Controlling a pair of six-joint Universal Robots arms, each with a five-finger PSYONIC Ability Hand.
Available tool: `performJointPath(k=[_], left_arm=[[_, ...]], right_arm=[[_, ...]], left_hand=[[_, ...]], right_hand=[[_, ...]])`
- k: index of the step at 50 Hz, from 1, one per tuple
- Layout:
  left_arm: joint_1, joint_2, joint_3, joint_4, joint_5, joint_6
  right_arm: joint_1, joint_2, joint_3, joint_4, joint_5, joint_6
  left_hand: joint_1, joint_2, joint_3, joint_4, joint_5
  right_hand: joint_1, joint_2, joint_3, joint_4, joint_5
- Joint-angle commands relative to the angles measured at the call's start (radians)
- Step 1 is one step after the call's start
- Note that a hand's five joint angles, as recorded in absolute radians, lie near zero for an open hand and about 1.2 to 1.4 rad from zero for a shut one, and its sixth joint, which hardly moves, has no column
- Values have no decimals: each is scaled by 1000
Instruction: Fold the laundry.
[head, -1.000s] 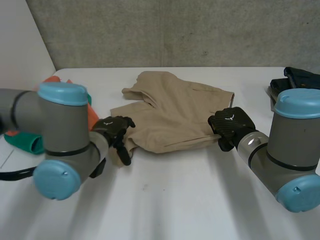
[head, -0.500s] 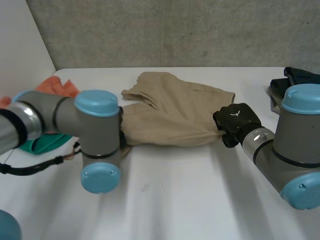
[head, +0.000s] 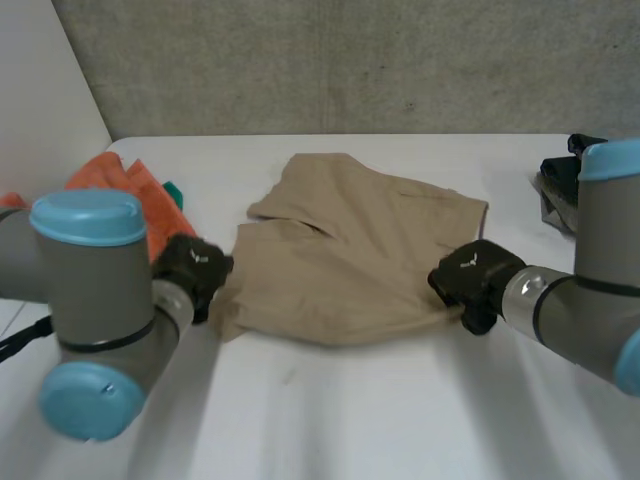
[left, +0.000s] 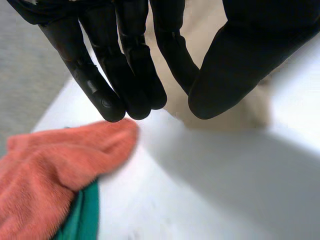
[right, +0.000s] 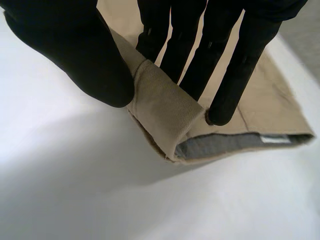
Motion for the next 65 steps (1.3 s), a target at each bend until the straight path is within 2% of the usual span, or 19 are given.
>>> performJointPath(k=[1, 3, 4, 5, 6, 7, 11, 14, 18, 30, 35, 39, 40, 46, 50, 55, 59, 63, 65], left_arm=[[-19, 115, -122, -266, 57, 143], [-19, 124, -111, -238, 78, 105], [-18, 122, -105, -223, 86, 85], [-18, 122, -99, -208, 92, 65], [-13, 122, -87, -176, 100, 21], [-12, 121, -82, -156, 103, -6], [-16, 103, -60, -102, 101, -104], [-30, 86, -48, -94, 94, -179], [-62, 67, -51, -93, 89, -224], [-104, -72, 19, -76, 20, -204], [-98, -131, 79, -33, -32, -187], [-82, -177, 114, 22, -67, -153], [-73, -183, 121, 48, -73, -136], [-56, -105, 92, 59, -66, -104], [-58, 18, 33, 0, -34, -83], [-50, 157, -86, -207, -8, 53], [-42, 208, -163, -337, -3, 170], [-64, 218, -188, -408, -4, 233], [-85, 215, -172, -409, -6, 238]], right_arm=[[-31, -40, -12, 393, -44, -269], [-29, -37, -9, 351, -48, -240], [-26, -36, -8, 328, -46, -217], [-24, -34, -9, 303, -43, -194], [-26, -22, -14, 250, -34, -139], [-26, -13, -17, 224, -29, -112], [-31, 19, -42, 118, 5, 36], [-37, 30, -43, 81, 20, 129], [-38, 33, -34, 35, 37, 194], [-55, 27, 1, -64, 72, 266], [-66, 21, 11, -64, 72, 278], [-73, 6, 23, -62, 66, 278], [-72, -2, 29, -62, 63, 277], [-67, -42, 58, -51, 29, 251], [-67, -74, 86, -24, -31, 151], [-69, -118, 139, 71, -87, -87], [-73, -125, 185, 238, -95, -291], [-89, -123, 208, 384, -103, -456], [-96, -119, 208, 380, -110, -467]], left_hand=[[224, 202, 212, 203, 230], [224, 202, 212, 203, 230], [41, 20, 29, 20, 47], [-188, -209, -200, -208, -181], [-745, -766, -757, -766, -739], [-943, -964, -955, -963, -936], [-983, -1004, -995, -1003, -976], [-971, -992, -983, -992, -965], [-974, -995, -986, -995, -968], [-886, -907, -898, -907, -880], [-628, -649, -640, -649, -622], [101, 80, 89, 81, 108], [222, 201, 210, 202, 229], [224, 202, 212, 203, 230], [224, 202, 212, 203, 230], [224, 202, 212, 203, 230], [224, 202, 212, 203, 230], [224, 202, 212, 203, 230], [224, 202, 212, 203, 230]], right_hand=[[271, 216, 205, 199, 201], [271, 216, 205, 199, 201], [271, 216, 205, 199, 201], [271, 216, 205, 199, 201], [271, 216, 205, 199, 201], [271, 216, 205, 199, 201], [271, 216, 205, 199, 201], [271, 216, 205, 199, 201], [271, 216, 205, 199, 201], [271, 216, 205, 199, 201], [271, 216, 205, 199, 201], [271, 216, 205, 199, 201], [271, 216, 205, 199, 201], [271, 216, 205, 199, 201], [271, 216, 205, 199, 201], [271, 216, 205, 199, 201], [271, 216, 205, 199, 201], [271, 216, 205, 199, 201], [271, 216, 205, 199, 201]])
